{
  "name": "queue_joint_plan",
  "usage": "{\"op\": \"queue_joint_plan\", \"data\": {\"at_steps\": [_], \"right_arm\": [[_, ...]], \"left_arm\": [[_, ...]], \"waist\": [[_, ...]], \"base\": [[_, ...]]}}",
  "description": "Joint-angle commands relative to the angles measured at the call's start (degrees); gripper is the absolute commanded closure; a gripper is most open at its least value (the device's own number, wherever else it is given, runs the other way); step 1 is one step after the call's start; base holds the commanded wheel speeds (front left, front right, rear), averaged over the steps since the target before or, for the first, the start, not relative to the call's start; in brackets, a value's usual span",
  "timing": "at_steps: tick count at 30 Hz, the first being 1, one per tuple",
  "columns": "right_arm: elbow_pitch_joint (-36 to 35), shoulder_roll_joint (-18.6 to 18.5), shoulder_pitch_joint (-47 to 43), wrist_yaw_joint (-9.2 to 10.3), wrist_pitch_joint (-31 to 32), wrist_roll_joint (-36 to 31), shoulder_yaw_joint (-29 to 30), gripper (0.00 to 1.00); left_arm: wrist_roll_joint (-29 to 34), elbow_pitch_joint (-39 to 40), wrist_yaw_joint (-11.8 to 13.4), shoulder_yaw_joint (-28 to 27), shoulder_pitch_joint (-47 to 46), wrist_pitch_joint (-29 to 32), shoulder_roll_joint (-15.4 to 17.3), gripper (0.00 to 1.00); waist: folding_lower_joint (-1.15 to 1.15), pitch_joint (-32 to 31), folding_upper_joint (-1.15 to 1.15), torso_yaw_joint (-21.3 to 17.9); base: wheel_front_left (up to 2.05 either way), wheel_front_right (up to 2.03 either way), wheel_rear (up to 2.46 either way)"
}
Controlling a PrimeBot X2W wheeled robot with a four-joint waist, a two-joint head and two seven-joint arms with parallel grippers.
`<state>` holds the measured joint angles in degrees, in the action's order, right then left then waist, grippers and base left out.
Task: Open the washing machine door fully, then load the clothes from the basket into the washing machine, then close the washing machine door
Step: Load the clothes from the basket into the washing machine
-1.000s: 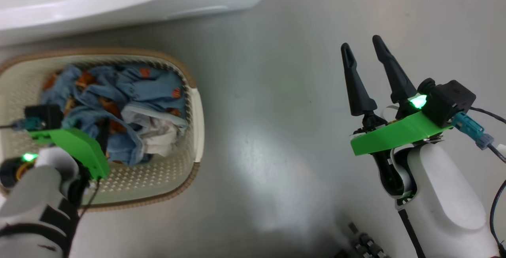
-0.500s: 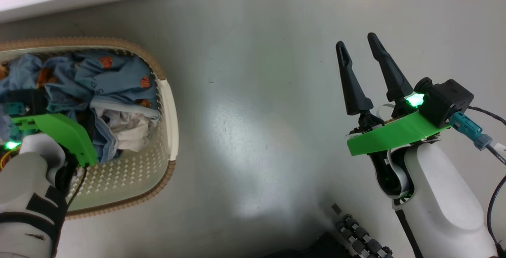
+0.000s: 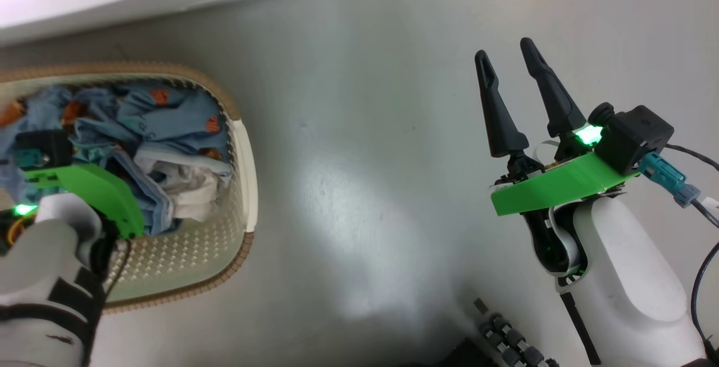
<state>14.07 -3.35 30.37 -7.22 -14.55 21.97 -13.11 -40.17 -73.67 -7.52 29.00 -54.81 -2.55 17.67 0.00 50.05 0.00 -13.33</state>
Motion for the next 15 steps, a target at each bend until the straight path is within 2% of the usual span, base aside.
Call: {"op": "queue_joint_plan", "data": {"at_steps": [1,15], "right_arm": [[-0.75,0.46,-1.05,-0.26,-0.45,0.78,-1.34,0.0],[2.87,0.21,-3.13,-0.26,-0.45,1.34,-1.16,0.0]], "left_arm": [[-0.56,0.84,0.06,-0.58,2.71,-0.8,1.39,1.0],[-8.1,9.78,0.04,3.41,13.49,-8.49,1.01,1.0]], "waist": [[0.0,-2.17,0.0,0.61],[0.0,-16.99,0.0,3.89]], "base": [[0.0,0.0,0.0],[0.0,0.0,0.0]]}}
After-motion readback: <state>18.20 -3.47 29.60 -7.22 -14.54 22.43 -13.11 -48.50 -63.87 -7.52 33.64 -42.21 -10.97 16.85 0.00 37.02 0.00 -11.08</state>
